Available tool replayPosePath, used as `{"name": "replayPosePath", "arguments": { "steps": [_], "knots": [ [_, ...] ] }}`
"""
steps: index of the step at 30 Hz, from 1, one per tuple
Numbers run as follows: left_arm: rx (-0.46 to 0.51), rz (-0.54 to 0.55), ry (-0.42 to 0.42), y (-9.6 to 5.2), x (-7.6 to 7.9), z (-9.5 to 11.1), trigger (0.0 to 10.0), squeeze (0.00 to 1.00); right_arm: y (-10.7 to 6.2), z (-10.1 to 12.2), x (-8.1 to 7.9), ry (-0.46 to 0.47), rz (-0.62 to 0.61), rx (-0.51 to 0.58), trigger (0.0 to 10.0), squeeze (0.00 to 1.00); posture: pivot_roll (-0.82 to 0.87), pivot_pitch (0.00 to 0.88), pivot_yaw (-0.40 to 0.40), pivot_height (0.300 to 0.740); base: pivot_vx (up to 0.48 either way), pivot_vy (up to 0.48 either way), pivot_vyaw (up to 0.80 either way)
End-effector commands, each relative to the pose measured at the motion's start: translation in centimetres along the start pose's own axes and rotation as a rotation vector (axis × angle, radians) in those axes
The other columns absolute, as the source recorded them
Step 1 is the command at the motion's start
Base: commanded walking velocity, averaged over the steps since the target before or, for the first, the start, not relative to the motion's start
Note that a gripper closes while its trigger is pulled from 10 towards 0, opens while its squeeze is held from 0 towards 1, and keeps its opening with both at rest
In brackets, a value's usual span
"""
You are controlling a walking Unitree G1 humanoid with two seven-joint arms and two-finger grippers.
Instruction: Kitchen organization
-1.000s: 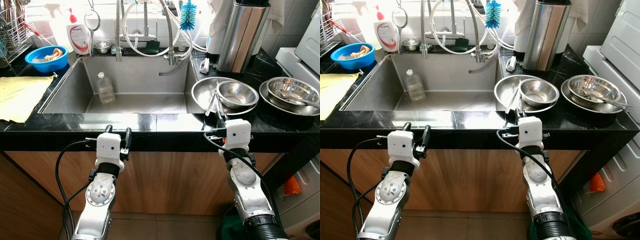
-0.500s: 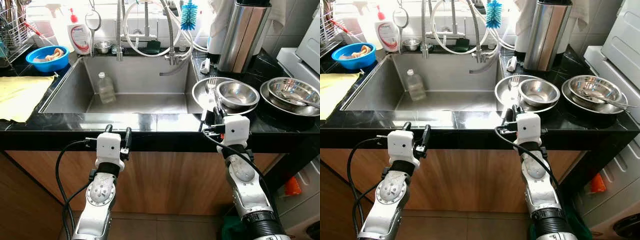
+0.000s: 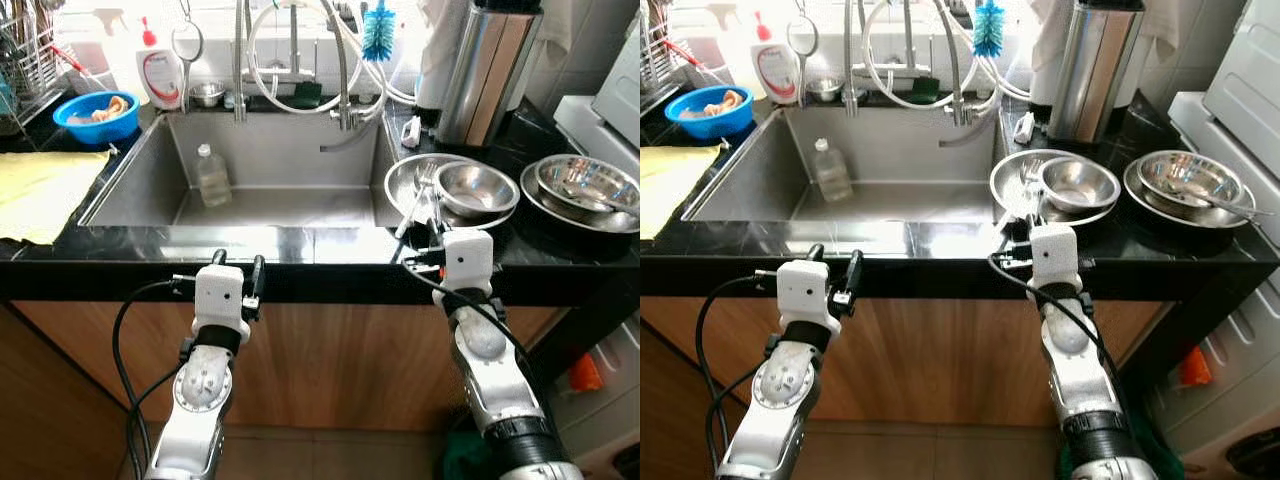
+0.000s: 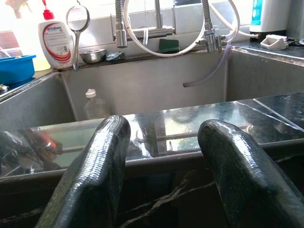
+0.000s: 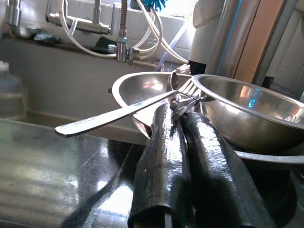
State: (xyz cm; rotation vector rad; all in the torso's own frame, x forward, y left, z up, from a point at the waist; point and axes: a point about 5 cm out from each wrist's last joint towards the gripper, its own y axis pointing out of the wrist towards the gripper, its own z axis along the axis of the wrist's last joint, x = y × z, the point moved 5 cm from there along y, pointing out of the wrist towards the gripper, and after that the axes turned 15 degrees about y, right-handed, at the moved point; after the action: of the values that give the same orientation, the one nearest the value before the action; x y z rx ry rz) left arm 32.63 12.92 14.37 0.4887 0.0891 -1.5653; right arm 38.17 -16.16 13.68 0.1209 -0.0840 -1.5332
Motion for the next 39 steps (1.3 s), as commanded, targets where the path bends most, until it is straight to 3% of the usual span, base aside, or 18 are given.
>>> {"name": "replayPosePath", "arguments": {
  "steps": [1, 7, 8, 9, 10, 23, 24, 25, 39],
  "knots": [
    [-0.016, -0.011, 0.007, -0.1, 0.3, -0.3, 10.0, 0.00, -0.5, -2.1, 0.3, -0.009, -0.016, -0.093, 10.0, 0.00, -0.06, 0.000, 0.010, 0.740, 0.000, 0.000, 0.00],
    [-0.015, -0.015, 0.005, 0.0, 0.3, -0.3, 10.0, 0.00, -0.6, -2.6, 0.3, -0.008, -0.015, -0.126, 10.0, 0.00, -0.06, 0.000, 0.010, 0.740, 0.000, 0.000, 0.00],
    [-0.014, -0.015, 0.006, 0.0, 0.3, -0.3, 10.0, 0.00, -0.6, -2.8, 0.2, -0.004, -0.010, -0.135, 10.0, 0.24, -0.06, 0.000, 0.010, 0.740, 0.000, 0.000, 0.00],
    [-0.014, -0.016, 0.006, 0.0, 0.3, -0.3, 10.0, 0.00, -0.7, -2.9, 0.2, -0.001, -0.007, -0.142, 10.0, 0.24, -0.06, 0.000, 0.010, 0.740, 0.000, 0.000, 0.00],
    [-0.014, -0.015, 0.006, 0.0, 0.3, -0.3, 10.0, 0.00, -0.7, -3.0, 0.2, 0.002, -0.009, -0.147, 10.0, 1.00, -0.06, 0.000, 0.010, 0.740, 0.000, 0.000, 0.00],
    [0.002, -0.012, 0.003, 0.2, 0.1, 0.1, 10.0, 0.00, -0.3, -1.7, 0.6, 0.049, -0.039, -0.092, 10.0, 1.00, -0.06, 0.000, 0.018, 0.740, 0.000, 0.000, 0.00],
    [0.006, -0.012, 0.002, 0.3, 0.1, 0.2, 10.0, 0.00, -0.2, -1.3, 0.8, 0.059, -0.047, -0.073, 10.0, 0.36, -0.06, 0.000, 0.020, 0.740, 0.000, 0.000, 0.00],
    [0.008, -0.013, 0.002, 0.3, 0.1, 0.3, 10.0, 0.00, -0.1, -1.1, 0.8, 0.059, -0.049, -0.064, 10.0, 0.00, -0.06, 0.000, 0.021, 0.740, 0.000, 0.000, 0.00],
    [0.020, -0.027, -0.006, 0.4, 0.3, 0.6, 10.0, 0.00, 0.1, 2.1, 1.3, 0.082, -0.082, 0.075, 10.0, 0.00, -0.07, 0.000, 0.026, 0.740, 0.000, 0.000, 0.00]
  ]
}}
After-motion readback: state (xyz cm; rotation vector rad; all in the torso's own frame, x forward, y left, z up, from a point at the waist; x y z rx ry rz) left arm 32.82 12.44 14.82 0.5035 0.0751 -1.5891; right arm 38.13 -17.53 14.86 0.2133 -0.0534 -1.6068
